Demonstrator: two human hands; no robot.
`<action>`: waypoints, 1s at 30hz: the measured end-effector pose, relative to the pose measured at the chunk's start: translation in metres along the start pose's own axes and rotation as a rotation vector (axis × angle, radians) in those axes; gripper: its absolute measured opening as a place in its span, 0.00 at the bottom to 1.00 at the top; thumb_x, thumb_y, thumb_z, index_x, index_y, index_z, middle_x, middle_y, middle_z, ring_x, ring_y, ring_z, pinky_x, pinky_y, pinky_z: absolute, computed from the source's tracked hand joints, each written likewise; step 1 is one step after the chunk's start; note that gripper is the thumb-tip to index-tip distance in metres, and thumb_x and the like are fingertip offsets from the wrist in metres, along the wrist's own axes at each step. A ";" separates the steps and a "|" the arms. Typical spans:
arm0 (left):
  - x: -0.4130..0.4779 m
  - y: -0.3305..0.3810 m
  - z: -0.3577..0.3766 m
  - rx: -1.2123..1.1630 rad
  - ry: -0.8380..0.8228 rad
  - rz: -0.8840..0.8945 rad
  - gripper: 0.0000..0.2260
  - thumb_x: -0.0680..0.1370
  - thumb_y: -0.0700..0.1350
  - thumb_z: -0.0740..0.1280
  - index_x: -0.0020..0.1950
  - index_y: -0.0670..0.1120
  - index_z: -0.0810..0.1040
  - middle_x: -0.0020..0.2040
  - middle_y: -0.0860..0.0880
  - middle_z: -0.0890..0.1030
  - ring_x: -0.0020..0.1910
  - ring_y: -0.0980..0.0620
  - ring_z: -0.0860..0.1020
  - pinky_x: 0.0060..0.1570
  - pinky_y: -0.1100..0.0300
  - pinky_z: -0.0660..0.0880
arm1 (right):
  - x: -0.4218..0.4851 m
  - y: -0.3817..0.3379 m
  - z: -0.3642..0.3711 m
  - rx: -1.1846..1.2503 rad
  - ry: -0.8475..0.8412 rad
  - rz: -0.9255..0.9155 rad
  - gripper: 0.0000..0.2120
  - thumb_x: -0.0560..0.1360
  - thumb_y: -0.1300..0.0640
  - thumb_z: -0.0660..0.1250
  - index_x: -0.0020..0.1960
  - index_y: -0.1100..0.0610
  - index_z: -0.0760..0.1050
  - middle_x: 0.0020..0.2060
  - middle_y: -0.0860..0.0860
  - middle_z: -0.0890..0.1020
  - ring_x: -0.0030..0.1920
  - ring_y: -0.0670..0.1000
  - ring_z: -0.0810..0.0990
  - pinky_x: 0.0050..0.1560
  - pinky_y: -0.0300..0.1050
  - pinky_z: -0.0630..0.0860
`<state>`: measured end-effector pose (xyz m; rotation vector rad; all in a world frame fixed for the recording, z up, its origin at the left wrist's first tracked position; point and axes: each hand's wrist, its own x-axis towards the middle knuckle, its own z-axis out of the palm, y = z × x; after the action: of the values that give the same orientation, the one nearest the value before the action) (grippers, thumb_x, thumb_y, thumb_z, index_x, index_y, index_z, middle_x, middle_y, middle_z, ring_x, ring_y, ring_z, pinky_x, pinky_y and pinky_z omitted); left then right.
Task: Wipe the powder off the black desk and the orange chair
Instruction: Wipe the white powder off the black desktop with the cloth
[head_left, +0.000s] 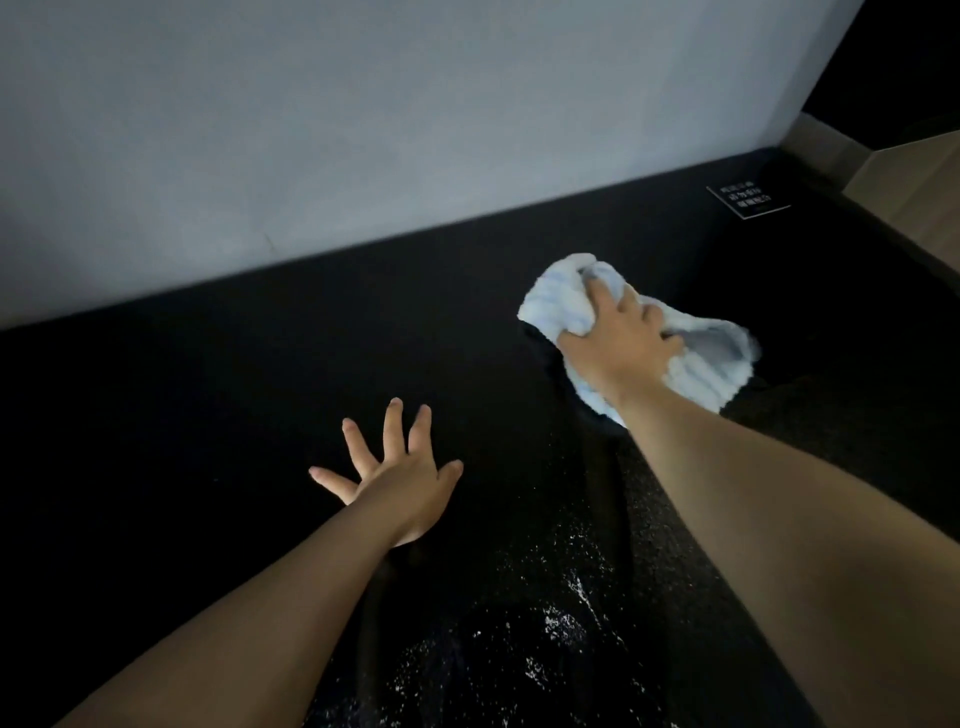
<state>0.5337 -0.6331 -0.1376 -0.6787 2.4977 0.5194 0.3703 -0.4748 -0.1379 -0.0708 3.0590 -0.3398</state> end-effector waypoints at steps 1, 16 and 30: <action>0.000 0.000 0.000 -0.023 0.008 -0.002 0.30 0.81 0.57 0.52 0.76 0.56 0.36 0.75 0.55 0.29 0.72 0.38 0.28 0.64 0.28 0.38 | -0.002 -0.012 0.004 -0.019 -0.024 -0.057 0.30 0.75 0.44 0.56 0.74 0.41 0.50 0.74 0.51 0.57 0.71 0.61 0.58 0.65 0.68 0.57; -0.020 -0.024 0.012 -0.135 0.090 0.073 0.27 0.82 0.49 0.53 0.78 0.53 0.45 0.78 0.58 0.40 0.76 0.51 0.34 0.68 0.36 0.34 | -0.153 0.007 0.017 0.247 0.069 -0.686 0.17 0.66 0.43 0.61 0.50 0.48 0.80 0.43 0.46 0.83 0.45 0.57 0.80 0.40 0.51 0.72; -0.073 -0.027 0.028 -0.040 -0.026 0.189 0.24 0.83 0.47 0.51 0.78 0.52 0.47 0.78 0.55 0.42 0.76 0.50 0.36 0.71 0.39 0.36 | -0.191 0.055 -0.013 0.006 -0.112 -0.187 0.31 0.74 0.43 0.62 0.75 0.43 0.56 0.76 0.49 0.57 0.75 0.55 0.53 0.69 0.57 0.57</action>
<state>0.6141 -0.6150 -0.1264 -0.4501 2.5468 0.6433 0.5576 -0.4083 -0.1263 -0.3651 2.9459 -0.3429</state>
